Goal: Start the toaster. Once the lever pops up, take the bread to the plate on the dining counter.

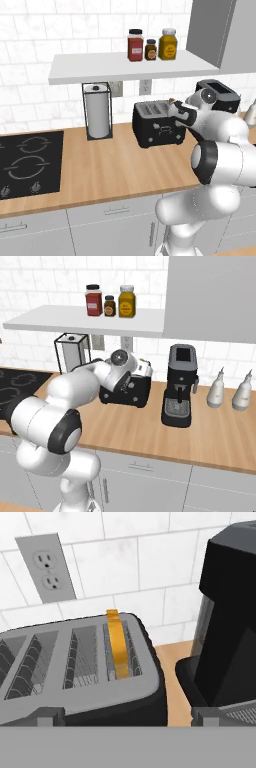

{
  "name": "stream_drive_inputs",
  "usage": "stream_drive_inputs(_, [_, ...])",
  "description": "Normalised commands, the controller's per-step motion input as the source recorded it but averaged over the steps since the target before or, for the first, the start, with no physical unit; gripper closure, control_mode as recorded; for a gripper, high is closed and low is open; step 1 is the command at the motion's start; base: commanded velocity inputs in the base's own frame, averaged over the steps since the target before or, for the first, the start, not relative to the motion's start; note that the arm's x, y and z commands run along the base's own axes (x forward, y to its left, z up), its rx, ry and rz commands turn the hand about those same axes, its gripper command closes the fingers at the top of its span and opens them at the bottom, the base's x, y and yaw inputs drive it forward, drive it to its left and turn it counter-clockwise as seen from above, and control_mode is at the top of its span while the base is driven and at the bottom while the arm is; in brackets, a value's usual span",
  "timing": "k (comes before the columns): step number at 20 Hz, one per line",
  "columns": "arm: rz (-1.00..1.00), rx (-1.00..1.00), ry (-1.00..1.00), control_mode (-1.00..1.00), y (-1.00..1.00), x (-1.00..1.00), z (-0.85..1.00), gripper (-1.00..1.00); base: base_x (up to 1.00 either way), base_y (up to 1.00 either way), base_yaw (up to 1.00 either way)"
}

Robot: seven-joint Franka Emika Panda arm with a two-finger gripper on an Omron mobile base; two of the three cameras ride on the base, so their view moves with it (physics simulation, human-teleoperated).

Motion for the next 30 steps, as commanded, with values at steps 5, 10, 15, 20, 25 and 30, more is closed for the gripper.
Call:
stream_drive_inputs(5, [0.04, 0.00, 0.00, -1.00, -0.07, 0.11, -0.04, -1.00, 0.00, 0.00, 0.00])
stream_drive_inputs(10, [0.05, 0.00, -0.01, -1.00, 0.00, 0.06, -0.05, -1.00, 0.00, 0.00, 0.00])
stream_drive_inputs(15, [0.01, 0.00, 0.00, -1.00, 0.00, 0.23, -0.11, -1.00, 0.00, 0.00, 0.00])
stream_drive_inputs(20, [0.00, 0.00, 0.00, -1.00, 0.01, 0.31, -0.13, -1.00, 0.00, 0.00, 0.00])
stream_drive_inputs(25, [0.00, 0.00, 0.00, -1.00, 0.04, 0.33, -0.14, -1.00, 0.00, 0.00, 0.00])
stream_drive_inputs(30, [0.00, 0.00, -0.01, -1.00, 0.00, 0.33, -0.16, -1.00, 0.00, 0.00, 0.00])
